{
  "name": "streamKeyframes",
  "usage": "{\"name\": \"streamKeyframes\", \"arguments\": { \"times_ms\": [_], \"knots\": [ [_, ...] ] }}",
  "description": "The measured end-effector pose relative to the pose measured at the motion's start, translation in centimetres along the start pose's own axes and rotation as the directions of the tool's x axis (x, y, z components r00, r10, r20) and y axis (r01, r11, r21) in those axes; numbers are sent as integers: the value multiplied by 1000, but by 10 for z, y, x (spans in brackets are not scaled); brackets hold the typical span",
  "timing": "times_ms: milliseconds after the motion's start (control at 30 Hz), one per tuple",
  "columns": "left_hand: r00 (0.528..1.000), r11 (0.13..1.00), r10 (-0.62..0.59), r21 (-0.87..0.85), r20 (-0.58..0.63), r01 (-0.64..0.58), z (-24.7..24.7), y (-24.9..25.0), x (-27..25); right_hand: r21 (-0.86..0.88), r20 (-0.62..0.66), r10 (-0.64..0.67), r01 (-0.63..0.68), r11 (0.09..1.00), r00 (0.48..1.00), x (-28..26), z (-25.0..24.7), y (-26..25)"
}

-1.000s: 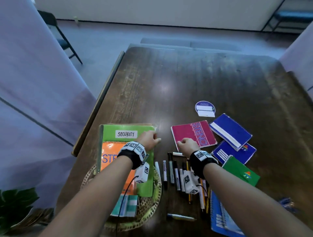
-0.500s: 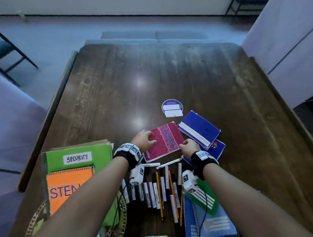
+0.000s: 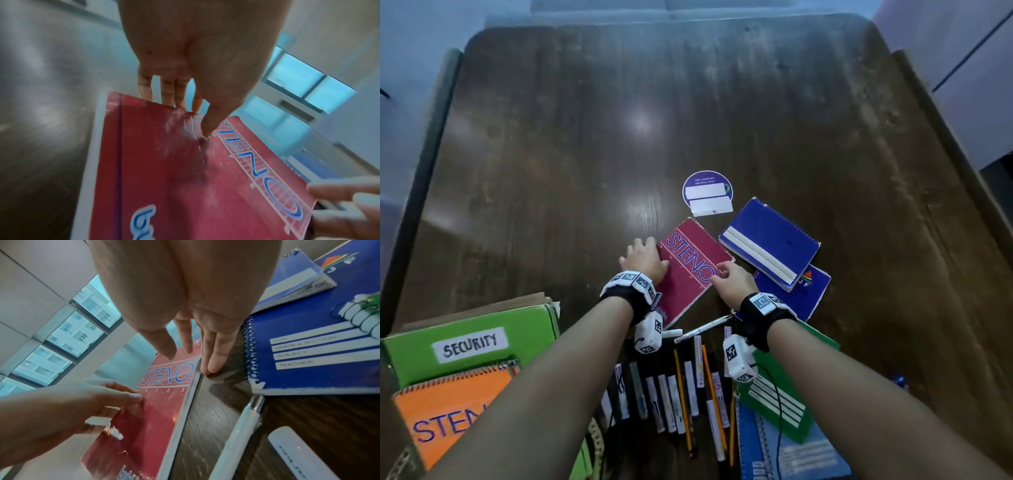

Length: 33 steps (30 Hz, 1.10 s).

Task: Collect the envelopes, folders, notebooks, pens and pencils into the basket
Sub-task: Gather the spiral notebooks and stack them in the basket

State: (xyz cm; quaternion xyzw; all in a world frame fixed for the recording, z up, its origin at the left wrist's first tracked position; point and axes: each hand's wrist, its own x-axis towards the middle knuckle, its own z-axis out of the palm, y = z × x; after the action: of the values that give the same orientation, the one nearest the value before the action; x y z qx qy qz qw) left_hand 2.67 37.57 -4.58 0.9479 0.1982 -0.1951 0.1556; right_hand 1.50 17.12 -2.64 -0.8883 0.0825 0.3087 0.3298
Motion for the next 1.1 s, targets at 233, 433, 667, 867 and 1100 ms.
{"name": "streamKeyframes", "arguments": {
  "times_ms": [233, 433, 667, 867, 1100],
  "knots": [
    [987, 953, -138, -260, 88, 157, -3, -21, 13, 112, -16, -57, 58, 992, 998, 8, 10, -7],
    [986, 915, -113, -373, 127, 153, -15, -24, 9, 177, 30, -56, 49, 983, 998, 3, 10, -12],
    [982, 879, -77, -452, 171, 148, -30, -30, -11, 265, 122, -40, 7, 964, 992, -13, 7, -19],
    [976, 827, 38, -555, 213, 89, -43, -32, -26, 242, 225, -48, -8, 970, 973, -17, 7, -22],
    [986, 735, 132, -677, 101, -29, -58, -34, -47, 206, 98, 34, -54, 977, 995, -21, 1, -37]
  ]
}}
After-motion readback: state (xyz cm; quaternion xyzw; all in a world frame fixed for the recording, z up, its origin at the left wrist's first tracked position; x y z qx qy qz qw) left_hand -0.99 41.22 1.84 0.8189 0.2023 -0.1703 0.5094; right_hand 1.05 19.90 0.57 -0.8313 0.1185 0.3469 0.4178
